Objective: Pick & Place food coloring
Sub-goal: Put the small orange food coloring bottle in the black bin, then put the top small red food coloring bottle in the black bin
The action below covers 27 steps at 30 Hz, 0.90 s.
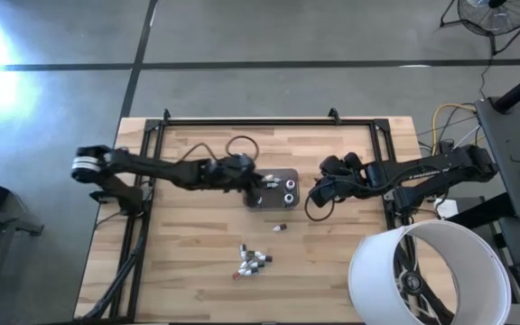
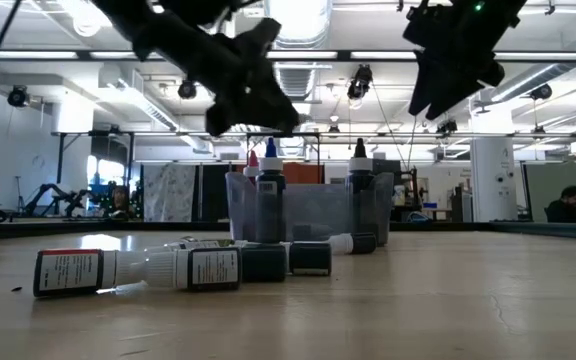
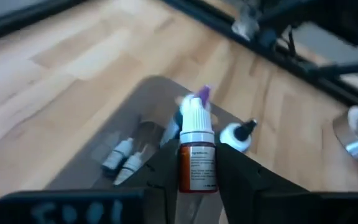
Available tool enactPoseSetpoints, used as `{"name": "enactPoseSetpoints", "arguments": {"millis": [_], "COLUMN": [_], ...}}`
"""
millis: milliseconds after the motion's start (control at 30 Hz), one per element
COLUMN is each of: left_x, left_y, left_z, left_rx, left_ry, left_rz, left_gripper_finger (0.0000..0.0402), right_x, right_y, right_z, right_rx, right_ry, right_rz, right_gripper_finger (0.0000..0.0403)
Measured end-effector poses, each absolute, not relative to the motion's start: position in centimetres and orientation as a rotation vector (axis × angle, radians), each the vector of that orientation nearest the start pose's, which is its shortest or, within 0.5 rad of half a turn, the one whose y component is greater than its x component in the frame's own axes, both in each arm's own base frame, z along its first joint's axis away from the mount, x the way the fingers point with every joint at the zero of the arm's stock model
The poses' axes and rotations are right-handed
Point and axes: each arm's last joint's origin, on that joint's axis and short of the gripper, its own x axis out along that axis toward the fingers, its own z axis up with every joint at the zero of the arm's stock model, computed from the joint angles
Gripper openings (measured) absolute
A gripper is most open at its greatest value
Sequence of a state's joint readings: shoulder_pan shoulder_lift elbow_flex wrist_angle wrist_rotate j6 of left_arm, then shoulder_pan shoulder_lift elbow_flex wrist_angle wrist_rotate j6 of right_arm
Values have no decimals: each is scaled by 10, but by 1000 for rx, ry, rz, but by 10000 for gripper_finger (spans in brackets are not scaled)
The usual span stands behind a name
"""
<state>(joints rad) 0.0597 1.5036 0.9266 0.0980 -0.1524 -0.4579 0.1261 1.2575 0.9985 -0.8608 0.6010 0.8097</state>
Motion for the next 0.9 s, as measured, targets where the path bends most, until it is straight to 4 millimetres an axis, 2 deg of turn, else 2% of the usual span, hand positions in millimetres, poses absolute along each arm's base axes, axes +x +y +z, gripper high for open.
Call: {"name": "enactPoseSetpoints", "arguments": {"millis": [100,233,367,500,567,667,900], "left_x": [337,337,322,294,279,253,207], "left_y": [24,24,10,-11,-19,-29,-56], "left_z": [240,262,297,326,328,320,302], "left_rx": [-381,-308,-182,-131,-149,-172,-260], "left_ry": [497,567,628,636,684,775,726], "left_rz": [318,396,411,341,338,376,410], "left_gripper_finger": [104,154,189,199,199,199,200], "right_x": [231,231,237,257,270,290,335], "right_y": [15,25,40,62,71,80,94], "right_z": [267,267,265,248,236,215,189], "right_rx": [337,279,193,142,113,82,-67], "right_ry": [821,853,905,927,922,930,999], "right_rz": [-771,-685,-460,-122,-33,-14,43], "right_gripper_finger": [226,226,226,226,226,226,226]}}
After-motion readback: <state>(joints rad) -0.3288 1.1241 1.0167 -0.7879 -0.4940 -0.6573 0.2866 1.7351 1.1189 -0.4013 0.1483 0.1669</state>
